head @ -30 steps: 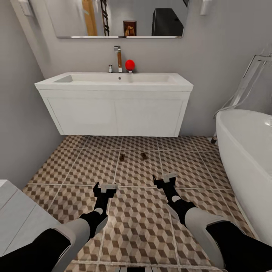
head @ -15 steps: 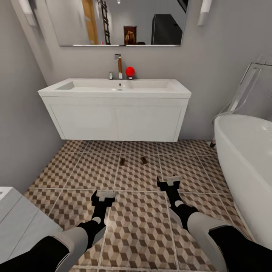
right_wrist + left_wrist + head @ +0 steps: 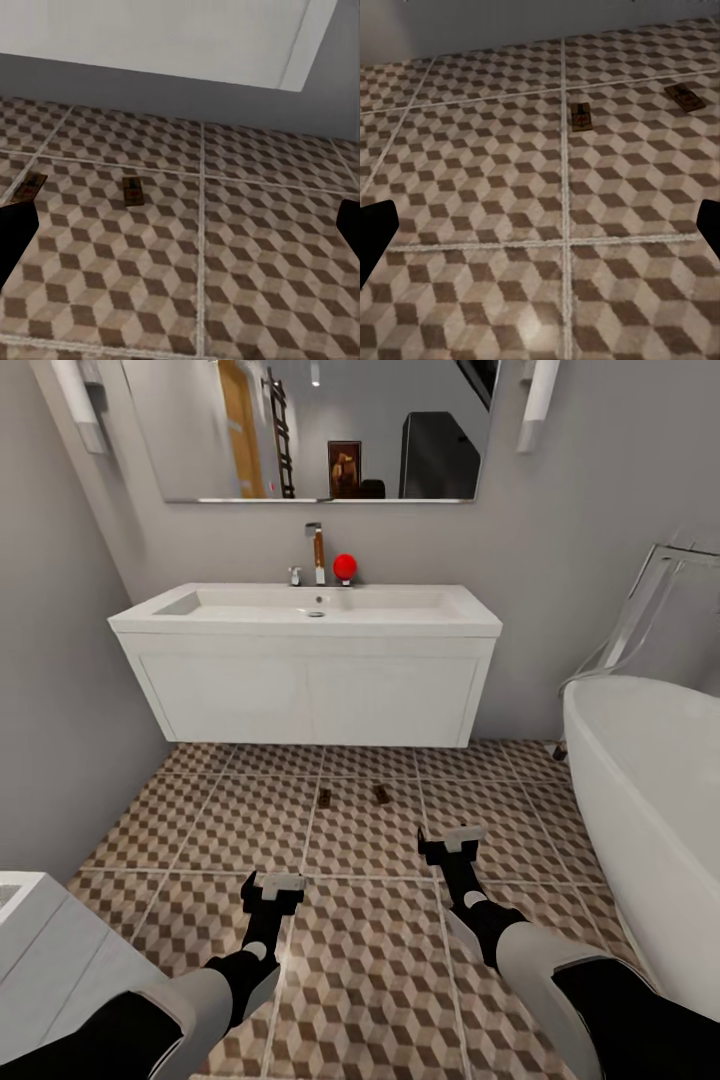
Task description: Take the four mousetraps from the cabinet in the bathroom and place them on the bathroom floor. Make sure all four end up on the same floor surface, and ensure that at least two of them are either under or directly next to the same bathroom sink.
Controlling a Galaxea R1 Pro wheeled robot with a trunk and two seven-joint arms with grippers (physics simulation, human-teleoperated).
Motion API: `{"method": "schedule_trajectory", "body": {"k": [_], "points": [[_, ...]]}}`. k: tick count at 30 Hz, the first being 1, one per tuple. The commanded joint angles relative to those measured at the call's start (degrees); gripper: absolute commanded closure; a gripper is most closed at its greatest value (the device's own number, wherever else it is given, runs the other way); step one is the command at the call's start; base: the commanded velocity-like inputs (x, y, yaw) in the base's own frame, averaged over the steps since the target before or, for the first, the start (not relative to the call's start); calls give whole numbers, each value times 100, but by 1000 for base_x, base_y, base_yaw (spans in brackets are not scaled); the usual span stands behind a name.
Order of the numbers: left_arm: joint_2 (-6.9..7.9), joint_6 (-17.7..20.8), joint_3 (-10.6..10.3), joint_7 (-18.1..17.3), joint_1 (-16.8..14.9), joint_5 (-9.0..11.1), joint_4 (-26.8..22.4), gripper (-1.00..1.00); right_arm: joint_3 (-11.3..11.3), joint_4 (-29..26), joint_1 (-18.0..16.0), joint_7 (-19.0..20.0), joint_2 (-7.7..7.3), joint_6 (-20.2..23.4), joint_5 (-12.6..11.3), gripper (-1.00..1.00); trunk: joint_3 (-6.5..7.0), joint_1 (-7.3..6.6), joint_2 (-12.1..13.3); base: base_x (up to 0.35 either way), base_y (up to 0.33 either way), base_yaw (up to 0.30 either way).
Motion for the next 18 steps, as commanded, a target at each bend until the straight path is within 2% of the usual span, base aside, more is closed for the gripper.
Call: {"method": "schedule_trajectory", "body": {"k": [1, 18], "points": [[-6, -35, -49, 8, 0, 49, 27, -100, 46, 7, -4, -54, 1, -7, 7, -100, 20, -23, 40, 0, 0, 0], [-7, -27, -49, 8, 45, 49, 29, -100, 46, 13, 3, -53, 1, -13, 2, -100, 433, -397, 721, 0, 0, 0]]}}
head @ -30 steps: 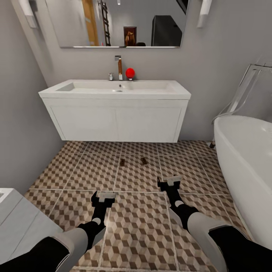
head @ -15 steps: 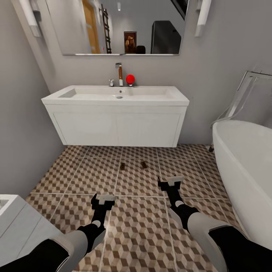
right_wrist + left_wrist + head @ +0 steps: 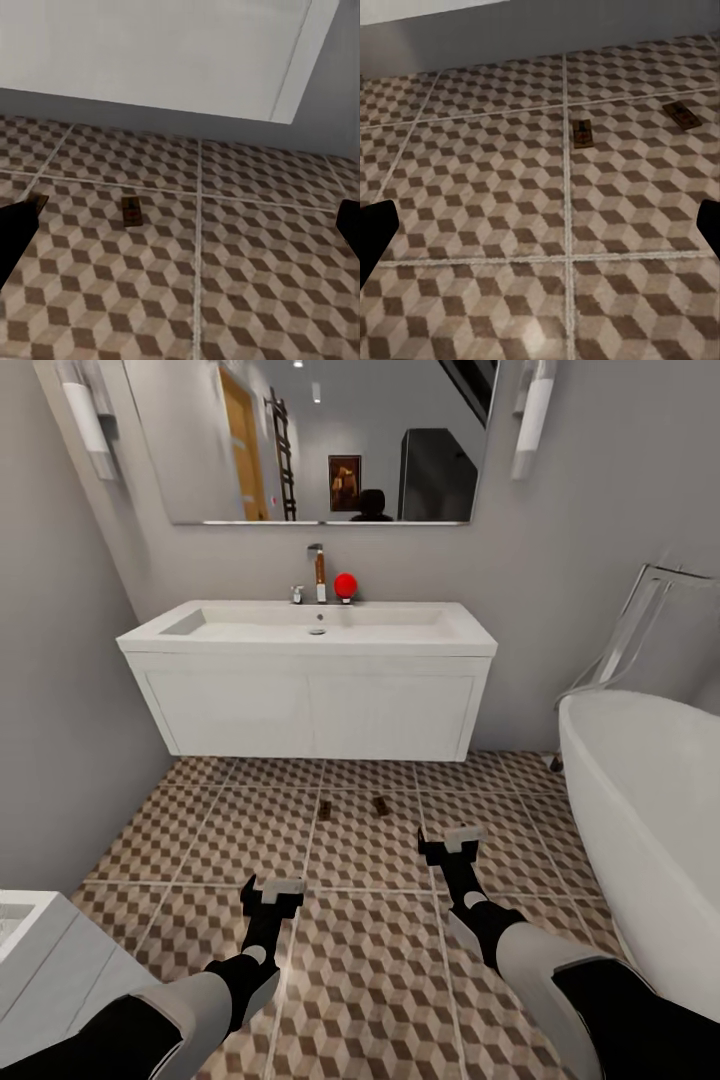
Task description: Take the four mousetraps from the cabinet in the bathroom and place them on the bathroom floor. Make sure all four end up on the same floor surface, and ensure that at least two of them are either under or directly next to the same bathroom sink.
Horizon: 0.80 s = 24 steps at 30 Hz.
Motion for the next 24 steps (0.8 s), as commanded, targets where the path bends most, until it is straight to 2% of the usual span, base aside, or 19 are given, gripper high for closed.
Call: {"method": "schedule_trajectory", "body": {"k": [1, 24], "points": [[-5, -35, -49, 7, -9, 50, 25, -100, 46, 7, -4, -54, 1, -6, 11, -100, 20, -23, 39, 0, 0, 0], [-31, -35, -49, -78, 35, 50, 64, -100, 46, 7, -2, -55, 1, -7, 9, -100, 578, -528, 962, 0, 0, 0]]}}
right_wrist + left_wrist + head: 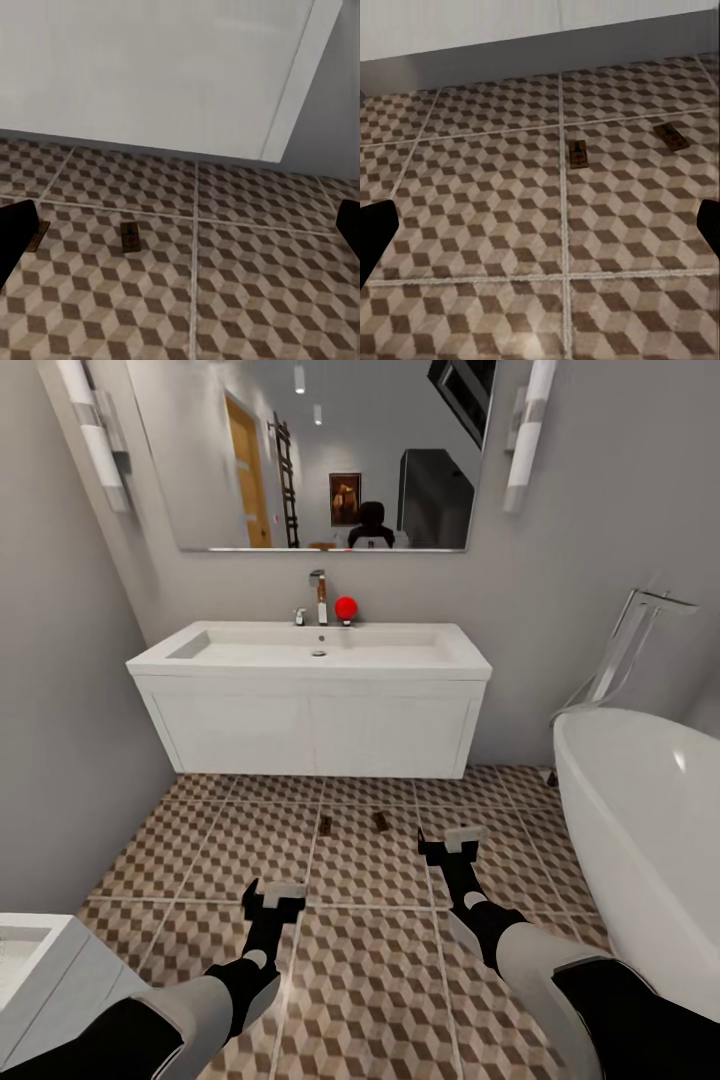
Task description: Take the four mousetraps from the cabinet in the bathroom and place them on the bathroom floor. Make sure all four end up on the same floor surface, and ensure that at least two of them are either under or directly next to the same bathroom sink.
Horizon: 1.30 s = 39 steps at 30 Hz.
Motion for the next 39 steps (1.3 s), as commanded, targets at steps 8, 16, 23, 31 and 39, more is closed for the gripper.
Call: {"method": "schedule_trajectory", "body": {"k": [8, 16, 23, 31, 39], "points": [[-6, -23, -45, -201, -8, 49, 22, -100, 46, 7, -4, -54, 1, -6, 9, -100, 189, -177, 320, 0, 0, 0], [-6, -18, -40, -261, 2, 49, 23, -100, 46, 8, -4, -51, 1, -6, 13, -100, 382, -353, 641, 0, 0, 0], [-6, -20, -39, -272, 16, 49, 22, -100, 46, 8, 8, -46, 1, -6, 10, -100, 550, -506, 922, 0, 0, 0], [1, -18, -39, -272, 18, 49, 22, -100, 46, 9, 27, -45, 1, -6, 12, -100, 739, -682, 1242, 0, 0, 0], [9, -17, -33, -275, 18, 54, 22, -100, 46, 9, 30, -45, 1, -6, 12, -100, 927, -858, 1563, 0, 0, 0]]}}
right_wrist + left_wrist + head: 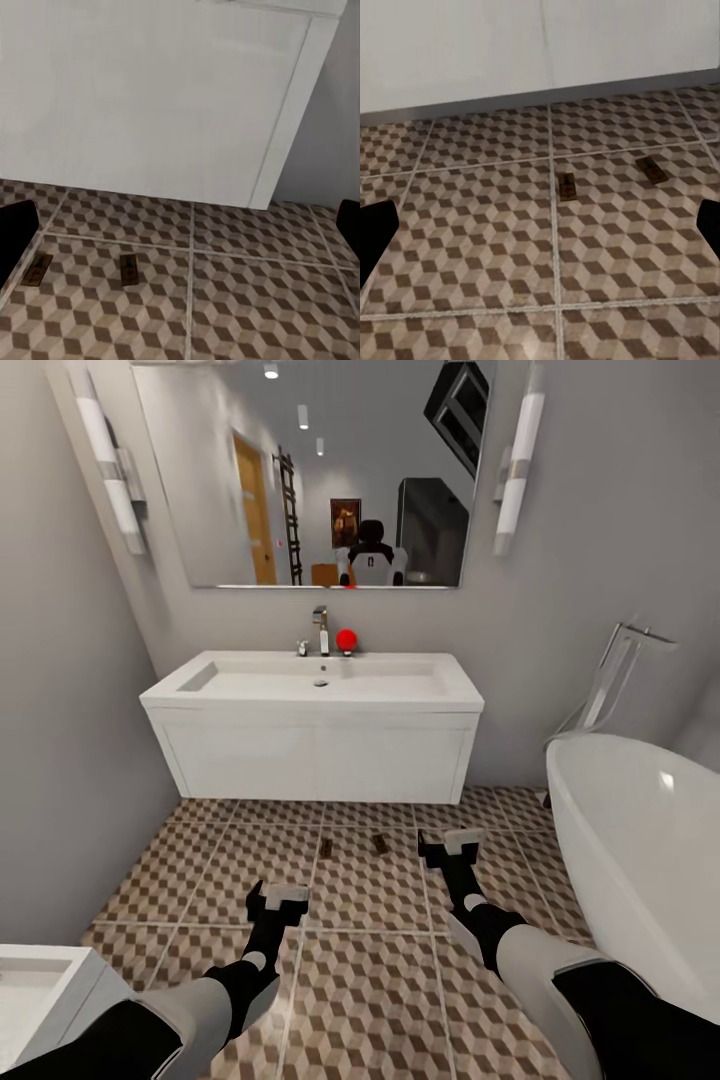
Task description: Take the four mousetraps from the cabinet in the bathroom and place them on the bathroom floor. Make sure all four end up on the same floor surface, and ensure that at least two of them are either under or directly next to the same bathroom sink.
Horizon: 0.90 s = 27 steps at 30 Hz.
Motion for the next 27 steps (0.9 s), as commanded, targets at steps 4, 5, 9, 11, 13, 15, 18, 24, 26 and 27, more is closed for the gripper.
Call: {"method": "schedule_trajectory", "body": {"k": [4, 5, 9, 11, 13, 15, 18, 24, 26, 27], "points": [[-5, -34, -47, 12, -9, 46, 26, -100, 46, 7, -4, -54, 1, -6, 8, -100, 90, -89, 159, 0, 0, 0], [-6, -34, -47, 11, -9, 47, 28, -100, 46, 7, -4, -54, 1, -6, 8, -100, 113, -111, 199, 0, 0, 0], [-6, -34, -47, 10, -9, 47, 27, -100, 46, 7, -4, -54, 1, -6, 9, -100, 208, -199, 360, 0, 0, 0], [-5, -34, -47, 10, -9, 47, 26, -100, 46, 7, -4, -54, 1, -6, 8, -100, 255, -243, 440, 0, 0, 0], [-4, -34, -47, 10, -9, 47, 26, -100, 46, 7, -4, -54, 1, -6, 10, -100, 302, -286, 520, 0, 0, 0], [-4, -34, -47, 9, -9, 47, 25, -100, 46, 7, -4, -54, 1, -6, 9, -100, 349, -330, 600, 0, 0, 0], [-3, -34, -47, 11, -9, 47, 26, -100, 46, 7, -2, -54, 1, -6, 9, -100, 420, -396, 721, 0, 0, 0], [-3, -34, -47, 9, -9, 47, 28, -100, 46, 7, -1, -54, 1, -6, 9, -100, 562, -528, 961, 0, 0, 0], [-3, -34, -47, 9, -9, 47, 26, -100, 46, 7, -1, -54, 1, -6, 10, -100, 609, -572, 1042, 0, 0, 0], [-3, -34, -47, 9, -9, 47, 27, -100, 46, 7, -1, -54, 1, -6, 10, -100, 632, -594, 1082, 0, 0, 0]]}}
